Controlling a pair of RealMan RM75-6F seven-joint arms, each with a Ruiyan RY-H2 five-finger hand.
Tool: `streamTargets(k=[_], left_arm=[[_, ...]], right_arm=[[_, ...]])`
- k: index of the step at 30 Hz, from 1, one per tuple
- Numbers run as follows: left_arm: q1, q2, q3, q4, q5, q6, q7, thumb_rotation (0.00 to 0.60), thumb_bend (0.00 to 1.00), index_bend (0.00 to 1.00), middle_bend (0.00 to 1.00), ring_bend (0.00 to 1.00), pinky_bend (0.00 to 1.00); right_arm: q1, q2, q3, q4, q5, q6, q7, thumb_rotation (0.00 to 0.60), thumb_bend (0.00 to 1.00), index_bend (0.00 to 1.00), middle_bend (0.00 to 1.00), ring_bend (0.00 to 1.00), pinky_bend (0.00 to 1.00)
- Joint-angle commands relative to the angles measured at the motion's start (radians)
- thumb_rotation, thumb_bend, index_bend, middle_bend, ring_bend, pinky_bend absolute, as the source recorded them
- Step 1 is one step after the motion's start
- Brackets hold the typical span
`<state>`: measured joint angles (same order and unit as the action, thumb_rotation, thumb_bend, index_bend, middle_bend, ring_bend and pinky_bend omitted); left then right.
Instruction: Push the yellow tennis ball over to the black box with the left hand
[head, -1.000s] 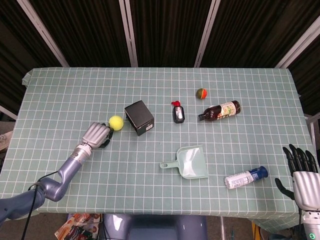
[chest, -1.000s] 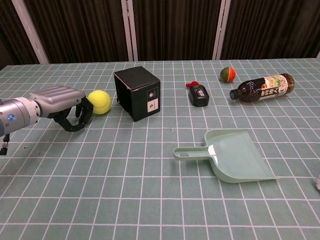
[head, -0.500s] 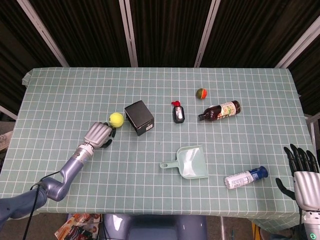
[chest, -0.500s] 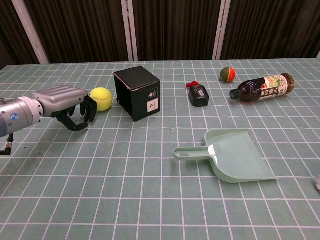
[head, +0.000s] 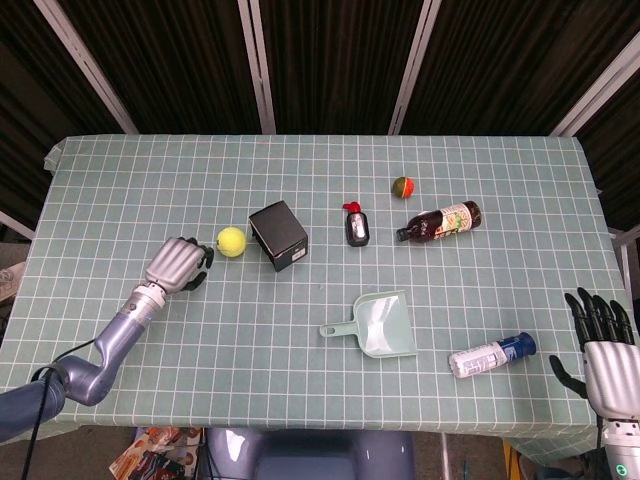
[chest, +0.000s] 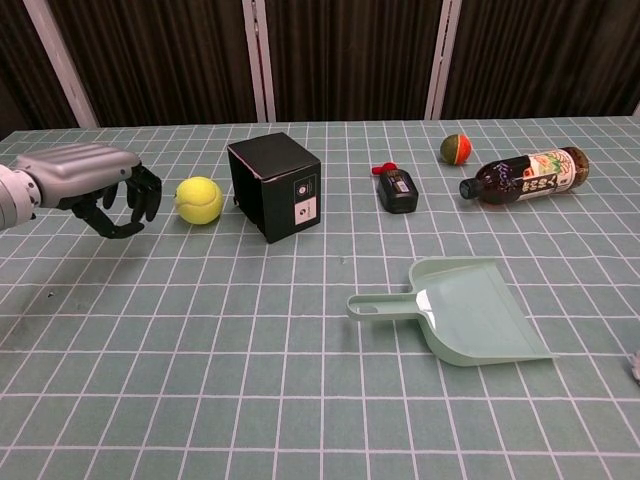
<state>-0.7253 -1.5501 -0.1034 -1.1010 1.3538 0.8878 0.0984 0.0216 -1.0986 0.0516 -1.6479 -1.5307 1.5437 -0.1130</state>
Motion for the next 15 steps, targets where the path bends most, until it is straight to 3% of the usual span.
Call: streamTargets(k=[1,8,15], left_arm=[[0.008,0.017,-0.018,-0.01,-0.04,-0.01,-0.003,0.6,0.38,0.5,0.53,0.38,0.48],[0.003,-0.001,-0.031,0.038,-0.087,-0.037,0.02,0.6,0.38,0.49,0.52,0.38,0.47],[-0.015,-0.08,-0.038,0.145,-0.095,-0.053,0.004,0.6,0.38,0.5,0.51,0.38,0.44]], right_arm=[[-0.001,0.0,0.001,-0.002,-0.002,0.004,0.0,0.6,0.31,0.0,0.0,0.0,0.0],[-0.009,0.01,0.002,-0.003,-0.006,0.019,0.024,0.6,0.31,0.0,0.0,0.0,0.0],[-0.007,0.016,0.0,-0.002,-0.011,0.015,0.039,0.6,0.31,0.0,0.0,0.0,0.0]])
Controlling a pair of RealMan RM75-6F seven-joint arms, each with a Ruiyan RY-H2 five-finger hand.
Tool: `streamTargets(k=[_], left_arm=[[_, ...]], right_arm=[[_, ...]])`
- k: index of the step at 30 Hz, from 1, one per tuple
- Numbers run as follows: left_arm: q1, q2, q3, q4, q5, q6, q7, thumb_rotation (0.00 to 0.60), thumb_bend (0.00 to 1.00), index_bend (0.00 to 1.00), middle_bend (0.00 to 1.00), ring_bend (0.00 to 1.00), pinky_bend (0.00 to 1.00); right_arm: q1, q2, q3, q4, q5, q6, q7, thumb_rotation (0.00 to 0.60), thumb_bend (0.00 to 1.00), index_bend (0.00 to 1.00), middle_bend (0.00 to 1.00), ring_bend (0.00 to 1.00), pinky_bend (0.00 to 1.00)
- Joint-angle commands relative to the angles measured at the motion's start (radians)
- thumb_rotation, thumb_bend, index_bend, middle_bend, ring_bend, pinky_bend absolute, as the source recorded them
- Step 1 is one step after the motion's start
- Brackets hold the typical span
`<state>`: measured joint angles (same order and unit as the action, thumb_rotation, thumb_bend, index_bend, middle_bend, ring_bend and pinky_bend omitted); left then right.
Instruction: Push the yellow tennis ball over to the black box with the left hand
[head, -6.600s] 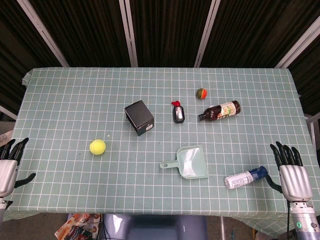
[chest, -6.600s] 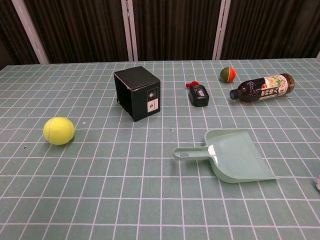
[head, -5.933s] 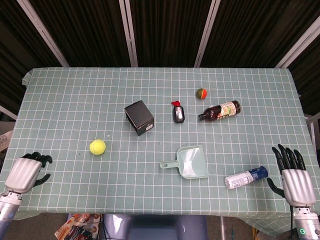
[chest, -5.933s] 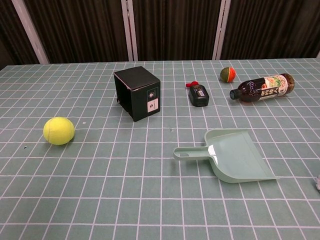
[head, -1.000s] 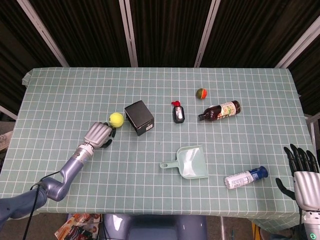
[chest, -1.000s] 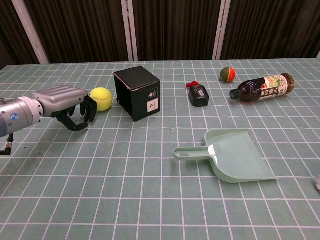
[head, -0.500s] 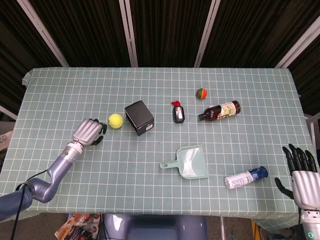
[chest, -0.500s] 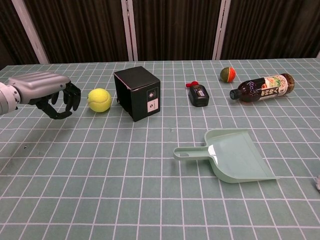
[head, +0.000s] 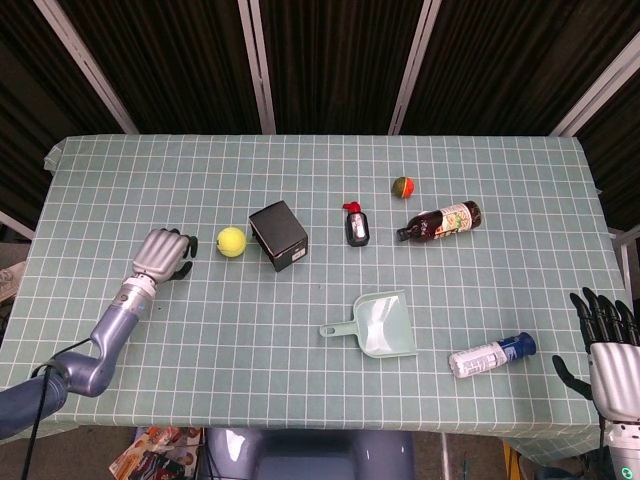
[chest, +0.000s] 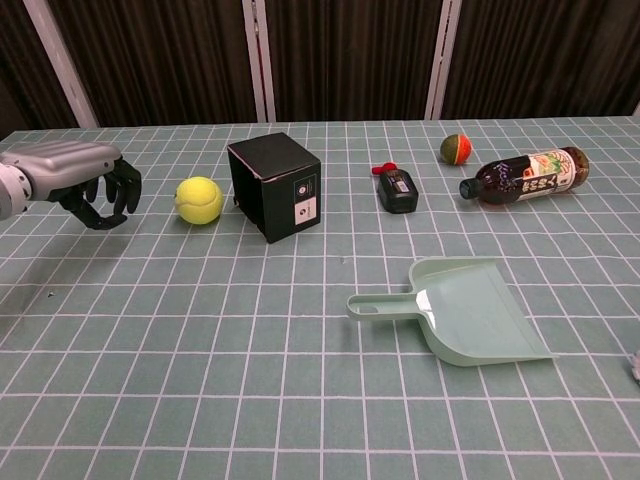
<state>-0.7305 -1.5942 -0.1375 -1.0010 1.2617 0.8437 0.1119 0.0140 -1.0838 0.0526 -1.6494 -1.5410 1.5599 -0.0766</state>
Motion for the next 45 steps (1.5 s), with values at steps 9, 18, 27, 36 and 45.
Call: streamTargets(k=[9,18,27,36,45], left_arm=[[-0.032,-0.117,-0.011,0.133,0.004,0.003,0.011,0.6,0.38,0.5,0.49,0.36,0.42],[-0.062,-0.168,-0.011,0.194,0.039,0.023,0.021,0.6,0.38,0.5,0.48,0.34,0.41],[-0.09,-0.221,-0.022,0.25,0.021,-0.019,0.057,0.6,0.38,0.49,0.46,0.32,0.38],[-0.108,-0.261,-0.003,0.287,0.056,-0.024,0.026,0.6,0.38,0.48,0.44,0.29,0.36],[-0.108,-0.264,0.029,0.283,0.113,0.016,0.008,0.6,0.38,0.42,0.38,0.22,0.33]], right_arm=[[-0.008,0.016,0.0,0.001,-0.008,0.015,0.037,0.6,0.31,0.0,0.0,0.0,0.0],[-0.013,0.024,-0.004,-0.004,-0.02,0.023,0.046,0.6,0.31,0.0,0.0,0.0,0.0],[-0.026,0.034,-0.007,-0.005,-0.028,0.045,0.064,0.6,0.31,0.0,0.0,0.0,0.0],[-0.032,0.041,-0.009,-0.009,-0.032,0.051,0.067,0.6,0.31,0.0,0.0,0.0,0.0],[-0.035,0.045,-0.012,-0.013,-0.039,0.052,0.071,0.6,0.31,0.0,0.0,0.0,0.0]])
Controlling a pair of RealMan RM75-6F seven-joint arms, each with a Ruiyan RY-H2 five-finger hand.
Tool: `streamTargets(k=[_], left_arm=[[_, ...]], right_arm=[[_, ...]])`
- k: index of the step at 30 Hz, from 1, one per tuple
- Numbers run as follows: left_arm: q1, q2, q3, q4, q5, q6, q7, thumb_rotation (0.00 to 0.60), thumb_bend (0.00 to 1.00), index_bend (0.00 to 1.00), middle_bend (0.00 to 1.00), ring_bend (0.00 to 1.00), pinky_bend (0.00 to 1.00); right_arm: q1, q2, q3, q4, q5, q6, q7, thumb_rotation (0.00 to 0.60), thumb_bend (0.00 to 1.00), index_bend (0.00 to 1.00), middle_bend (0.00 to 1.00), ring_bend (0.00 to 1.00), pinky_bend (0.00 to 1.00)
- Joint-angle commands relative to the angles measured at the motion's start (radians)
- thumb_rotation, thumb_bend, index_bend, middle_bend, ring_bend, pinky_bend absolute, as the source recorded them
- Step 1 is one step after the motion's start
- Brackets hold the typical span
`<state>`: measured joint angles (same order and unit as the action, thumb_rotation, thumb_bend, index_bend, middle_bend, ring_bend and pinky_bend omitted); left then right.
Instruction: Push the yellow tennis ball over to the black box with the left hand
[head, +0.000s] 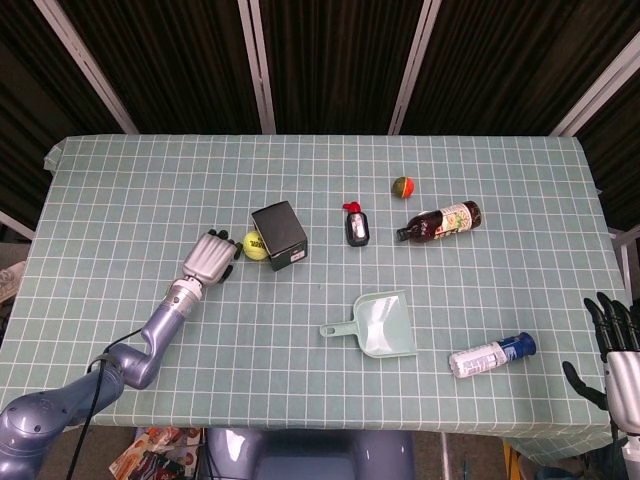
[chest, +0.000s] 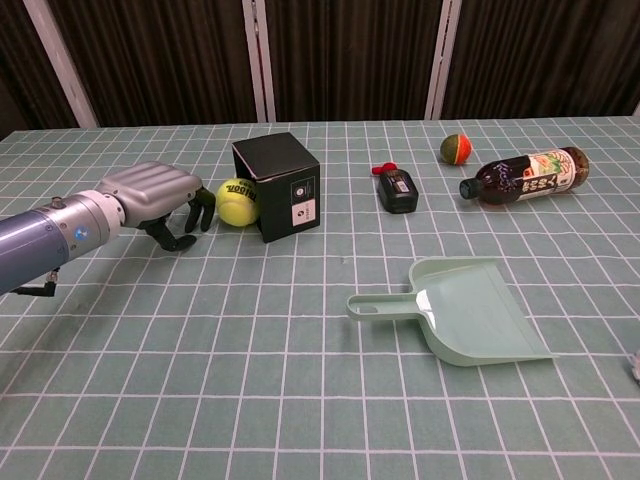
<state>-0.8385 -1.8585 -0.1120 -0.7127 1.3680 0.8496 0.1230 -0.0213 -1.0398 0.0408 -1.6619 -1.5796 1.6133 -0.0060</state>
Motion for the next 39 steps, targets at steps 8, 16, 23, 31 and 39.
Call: streamTargets(k=[8,16,23,31,39], left_arm=[[-0.007,-0.018,0.012,0.001,0.037,0.034,-0.018,0.6,0.38,0.25,0.16,0.02,0.18],[-0.004,-0.03,0.03,0.005,0.059,0.041,-0.018,0.6,0.38,0.2,0.09,0.0,0.15],[0.006,-0.023,0.035,-0.018,0.072,0.068,-0.021,0.6,0.38,0.15,0.07,0.0,0.15],[0.038,0.076,0.057,-0.186,0.106,0.128,-0.018,0.6,0.34,0.11,0.09,0.0,0.15],[0.134,0.326,0.125,-0.557,0.137,0.224,0.126,0.6,0.28,0.11,0.15,0.02,0.15]], right_arm=[[-0.003,0.004,-0.005,-0.005,-0.012,0.003,0.001,0.6,0.31,0.0,0.0,0.0,0.0],[-0.005,0.007,-0.013,-0.008,-0.029,0.005,0.003,0.6,0.31,0.0,0.0,0.0,0.0],[-0.005,0.007,-0.013,-0.011,-0.029,0.003,-0.002,0.6,0.31,0.0,0.0,0.0,0.0],[-0.002,0.002,-0.01,-0.01,-0.02,-0.005,-0.015,0.6,0.31,0.0,0.0,0.0,0.0],[0.005,-0.004,-0.011,-0.015,-0.018,-0.023,-0.026,0.6,0.31,0.0,0.0,0.0,0.0]])
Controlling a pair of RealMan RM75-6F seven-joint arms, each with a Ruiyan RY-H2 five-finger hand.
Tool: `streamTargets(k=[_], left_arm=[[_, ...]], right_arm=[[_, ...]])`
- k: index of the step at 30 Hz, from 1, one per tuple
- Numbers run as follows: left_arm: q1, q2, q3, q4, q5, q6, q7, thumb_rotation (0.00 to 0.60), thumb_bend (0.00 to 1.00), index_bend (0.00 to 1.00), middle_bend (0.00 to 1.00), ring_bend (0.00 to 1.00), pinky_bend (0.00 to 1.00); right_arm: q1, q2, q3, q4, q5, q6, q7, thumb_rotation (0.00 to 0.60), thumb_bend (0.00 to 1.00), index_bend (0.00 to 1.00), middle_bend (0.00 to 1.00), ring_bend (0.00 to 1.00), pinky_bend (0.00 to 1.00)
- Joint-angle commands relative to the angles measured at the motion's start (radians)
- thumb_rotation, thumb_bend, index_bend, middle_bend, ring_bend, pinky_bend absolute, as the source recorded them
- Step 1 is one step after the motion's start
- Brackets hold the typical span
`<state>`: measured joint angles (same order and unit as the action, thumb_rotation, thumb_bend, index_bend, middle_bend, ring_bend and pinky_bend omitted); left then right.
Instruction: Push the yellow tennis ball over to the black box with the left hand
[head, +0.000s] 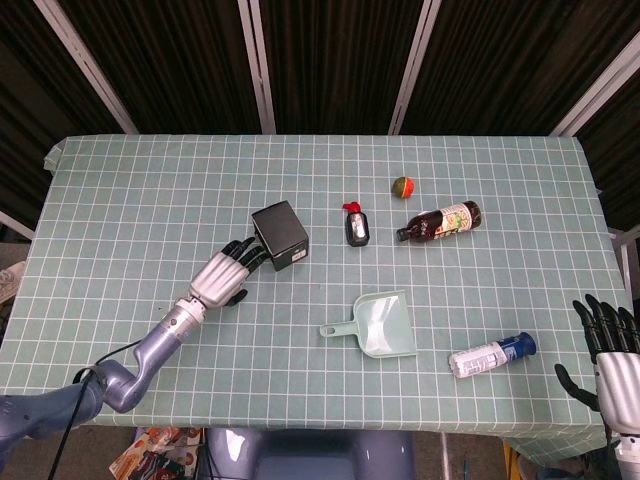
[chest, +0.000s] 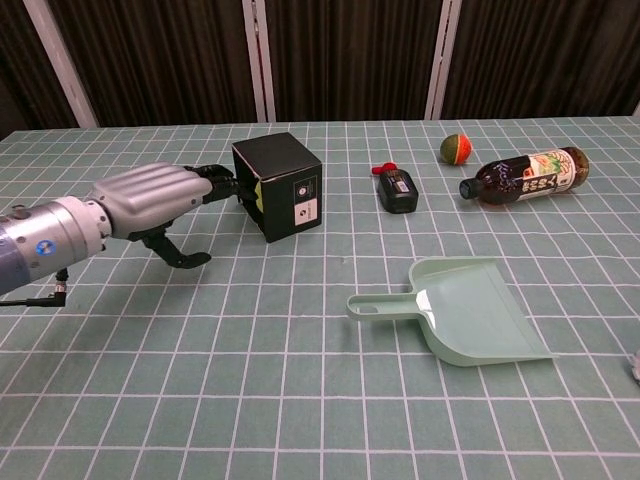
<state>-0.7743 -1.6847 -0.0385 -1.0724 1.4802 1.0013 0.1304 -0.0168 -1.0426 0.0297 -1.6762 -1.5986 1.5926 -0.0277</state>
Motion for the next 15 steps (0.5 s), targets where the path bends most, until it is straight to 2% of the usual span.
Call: streamTargets(k=[1,3,4,7,10,13,15], left_arm=[[0.092,0.182,0.067,-0.238,0.03,0.096,0.158,0.6,0.26,0.11,0.17,0.03,0.14],[0.11,0.203,0.078,-0.264,0.034,0.119,0.187,0.6,0.23,0.11,0.17,0.04,0.14],[0.149,0.235,0.102,-0.296,0.044,0.168,0.235,0.6,0.19,0.11,0.17,0.04,0.13],[0.295,0.295,0.148,-0.407,0.071,0.382,0.37,0.6,0.12,0.08,0.15,0.03,0.11],[0.441,0.294,0.191,-0.428,0.107,0.581,0.353,0.6,0.09,0.04,0.13,0.03,0.09],[0.522,0.288,0.222,-0.389,0.12,0.655,0.305,0.6,0.07,0.01,0.09,0.01,0.08],[0.554,0.299,0.238,-0.392,0.1,0.645,0.304,0.6,0.06,0.0,0.08,0.0,0.08]], right_arm=[[0.001,-0.002,0.001,-0.001,0.002,-0.002,-0.01,0.6,0.31,0.0,0.0,0.0,0.0],[0.002,-0.004,0.003,-0.001,0.003,-0.001,-0.014,0.6,0.31,0.0,0.0,0.0,0.0],[0.002,-0.008,0.004,0.0,0.003,0.001,-0.021,0.6,0.31,0.0,0.0,0.0,0.0],[0.004,-0.02,0.005,0.0,-0.001,0.003,-0.036,0.6,0.31,0.0,0.0,0.0,0.0],[0.008,-0.035,0.004,0.004,-0.01,-0.001,-0.053,0.6,0.31,0.0,0.0,0.0,0.0],[0.014,-0.045,0.001,0.007,-0.008,-0.014,-0.074,0.6,0.31,0.0,0.0,0.0,0.0],[0.018,-0.049,-0.001,0.004,-0.005,-0.026,-0.089,0.6,0.31,0.0,0.0,0.0,0.0]])
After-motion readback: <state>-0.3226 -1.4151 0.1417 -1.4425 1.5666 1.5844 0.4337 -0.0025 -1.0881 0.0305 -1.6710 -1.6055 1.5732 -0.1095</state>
